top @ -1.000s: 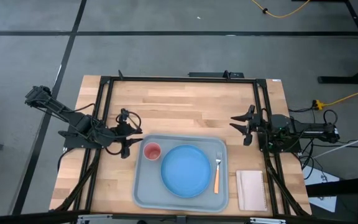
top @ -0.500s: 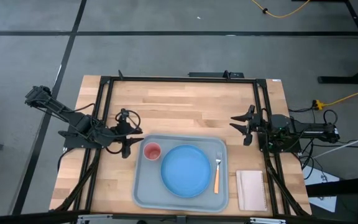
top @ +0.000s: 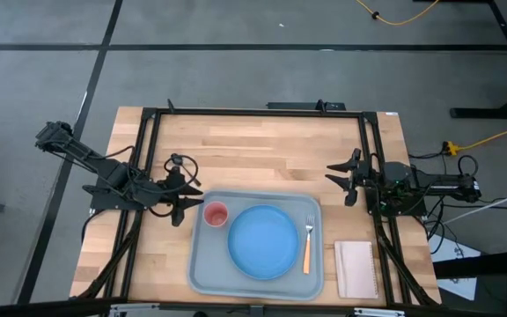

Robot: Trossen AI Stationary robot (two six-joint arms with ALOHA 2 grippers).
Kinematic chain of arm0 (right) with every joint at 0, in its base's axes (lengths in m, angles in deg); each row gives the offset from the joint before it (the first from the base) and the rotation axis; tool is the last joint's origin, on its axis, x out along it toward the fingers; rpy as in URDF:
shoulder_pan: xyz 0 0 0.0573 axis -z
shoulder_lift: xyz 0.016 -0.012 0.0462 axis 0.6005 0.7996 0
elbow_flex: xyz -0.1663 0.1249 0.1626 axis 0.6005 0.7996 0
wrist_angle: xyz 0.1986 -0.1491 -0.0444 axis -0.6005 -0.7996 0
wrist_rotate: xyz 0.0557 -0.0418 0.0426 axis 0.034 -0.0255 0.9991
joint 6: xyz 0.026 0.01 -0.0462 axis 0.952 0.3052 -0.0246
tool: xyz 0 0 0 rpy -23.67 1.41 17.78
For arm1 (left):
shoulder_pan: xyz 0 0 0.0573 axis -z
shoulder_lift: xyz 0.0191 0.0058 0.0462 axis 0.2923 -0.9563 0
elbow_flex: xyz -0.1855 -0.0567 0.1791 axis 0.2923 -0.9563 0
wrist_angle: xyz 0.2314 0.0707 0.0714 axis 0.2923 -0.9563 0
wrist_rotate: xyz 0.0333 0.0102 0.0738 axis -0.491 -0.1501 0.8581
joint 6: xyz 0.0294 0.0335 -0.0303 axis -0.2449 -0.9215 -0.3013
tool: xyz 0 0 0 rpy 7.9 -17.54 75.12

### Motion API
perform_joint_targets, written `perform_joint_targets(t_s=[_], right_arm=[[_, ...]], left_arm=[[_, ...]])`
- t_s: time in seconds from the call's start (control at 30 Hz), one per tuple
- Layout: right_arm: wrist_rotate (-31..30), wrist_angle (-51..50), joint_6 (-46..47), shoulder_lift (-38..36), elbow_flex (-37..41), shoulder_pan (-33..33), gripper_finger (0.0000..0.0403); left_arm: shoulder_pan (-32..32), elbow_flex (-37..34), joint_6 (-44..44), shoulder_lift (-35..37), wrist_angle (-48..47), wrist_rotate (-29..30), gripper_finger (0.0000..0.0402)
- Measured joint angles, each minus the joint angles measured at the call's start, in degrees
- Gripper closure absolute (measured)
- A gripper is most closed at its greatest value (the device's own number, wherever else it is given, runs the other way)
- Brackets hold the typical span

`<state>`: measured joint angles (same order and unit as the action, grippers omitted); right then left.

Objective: Pick and place plate/cup/fork/spoon on tray
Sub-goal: Put the black spoon on the gray tray on the left of the blue plate

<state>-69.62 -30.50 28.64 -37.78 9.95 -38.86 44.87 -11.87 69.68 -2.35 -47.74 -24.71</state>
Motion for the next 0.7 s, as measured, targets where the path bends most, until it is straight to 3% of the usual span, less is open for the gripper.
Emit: perform_joint_targets(t_s=[0.17, 0.4, 0.5, 0.7], right_arm=[[0.00, 0.00, 0.00, 0.00, 0.00, 0.00, 0.0257], [0.00, 0.00, 0.09, 0.00, 0.00, 0.00, 0.0257], [0.00, 0.00, 1.63, 0.00, 0.00, 0.01, 0.0257], [0.01, 0.00, 2.70, 0.00, 0.00, 0.00, 0.0257]], left_arm=[[0.02, 0.00, 0.82, 0.00, -0.20, -1.90, 0.0273], [0.01, -0.02, -1.24, 0.00, 1.49, 0.89, 0.0273], [-0.01, -0.02, -1.91, 0.07, 4.60, 8.75, 0.0273], [-0.37, -0.02, -1.58, 0.11, 4.18, 30.91, 0.0273]])
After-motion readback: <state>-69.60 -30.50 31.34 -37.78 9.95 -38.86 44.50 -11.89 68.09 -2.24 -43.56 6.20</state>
